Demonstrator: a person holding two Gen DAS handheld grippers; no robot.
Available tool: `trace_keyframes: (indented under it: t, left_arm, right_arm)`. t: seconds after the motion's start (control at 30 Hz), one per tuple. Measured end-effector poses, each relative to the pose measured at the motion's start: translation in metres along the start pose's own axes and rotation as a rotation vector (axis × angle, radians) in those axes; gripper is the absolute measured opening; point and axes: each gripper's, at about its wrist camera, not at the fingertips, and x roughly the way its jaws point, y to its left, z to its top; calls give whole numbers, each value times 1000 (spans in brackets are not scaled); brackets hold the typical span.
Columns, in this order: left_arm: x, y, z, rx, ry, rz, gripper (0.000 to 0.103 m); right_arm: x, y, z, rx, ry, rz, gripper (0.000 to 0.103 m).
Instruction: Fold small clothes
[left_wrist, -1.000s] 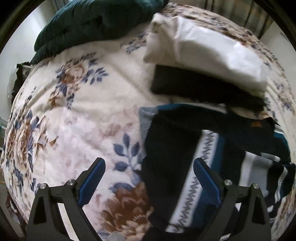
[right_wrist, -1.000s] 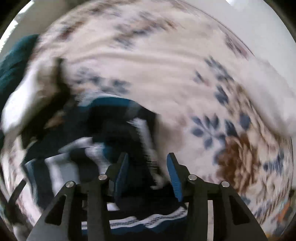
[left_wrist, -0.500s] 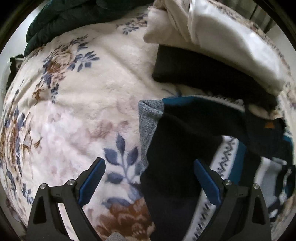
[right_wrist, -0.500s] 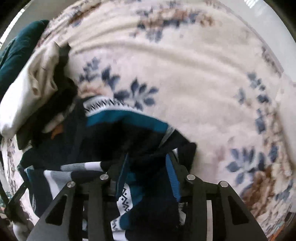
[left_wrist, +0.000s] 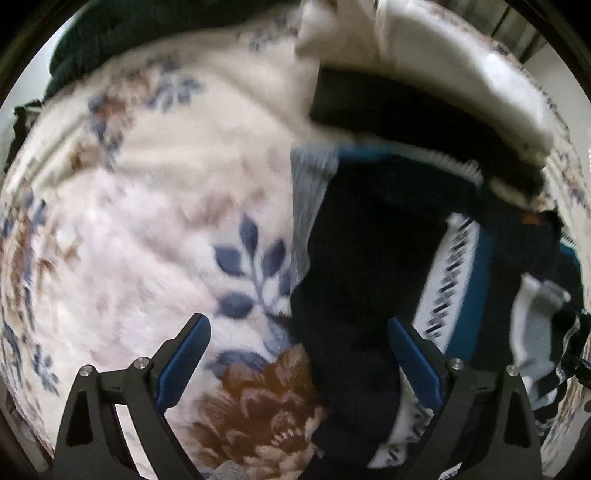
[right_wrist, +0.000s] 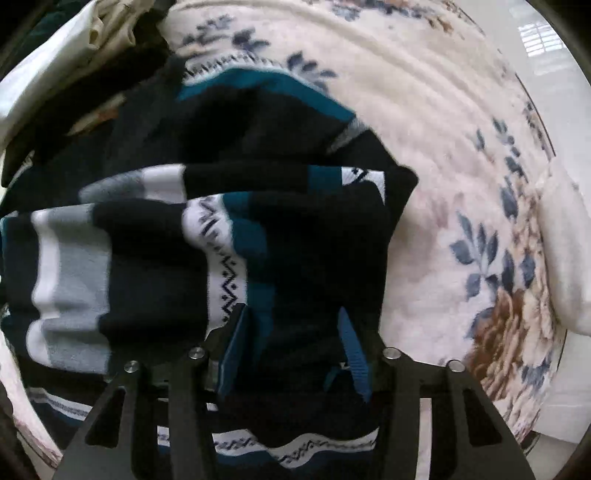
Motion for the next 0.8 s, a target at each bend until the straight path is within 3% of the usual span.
trace_keyframes:
  t: [0.03, 0.1, 0.13, 0.27, 0.37, 0.53, 0.63, 0.8]
  left_arm:
    - [-12, 0, 1, 3, -36, 10, 98]
    - [-29, -3, 1, 17, -80, 23, 103]
    - [-35, -5, -1, 21, -91, 30, 103]
    - [-62, -22, -15, 21, -117, 39, 103]
    - [-86, -45, -30, 33, -134, 31, 103]
    - [-119, -92, -75, 85, -144, 48, 103]
    - [-129, -133, -121, 79, -78, 40, 103]
    - [-116, -211, -213, 86, 96, -23, 103]
  right_arm:
    - [-7, 2, 0, 4, -4, 3, 67]
    - [-25, 6, 1, 2, -24, -22, 96]
    - [-33, 8, 1, -3, -41, -25, 101]
    - [-60, 17, 4, -19, -71, -10, 103]
    - [-81, 14, -2, -4, -84, 71, 103]
    - [-111, -31, -9, 11, -90, 211, 103]
    - [-111, -66, -16, -14, -23, 276, 103]
    - [-96, -136, -34, -103, 93, 327, 103]
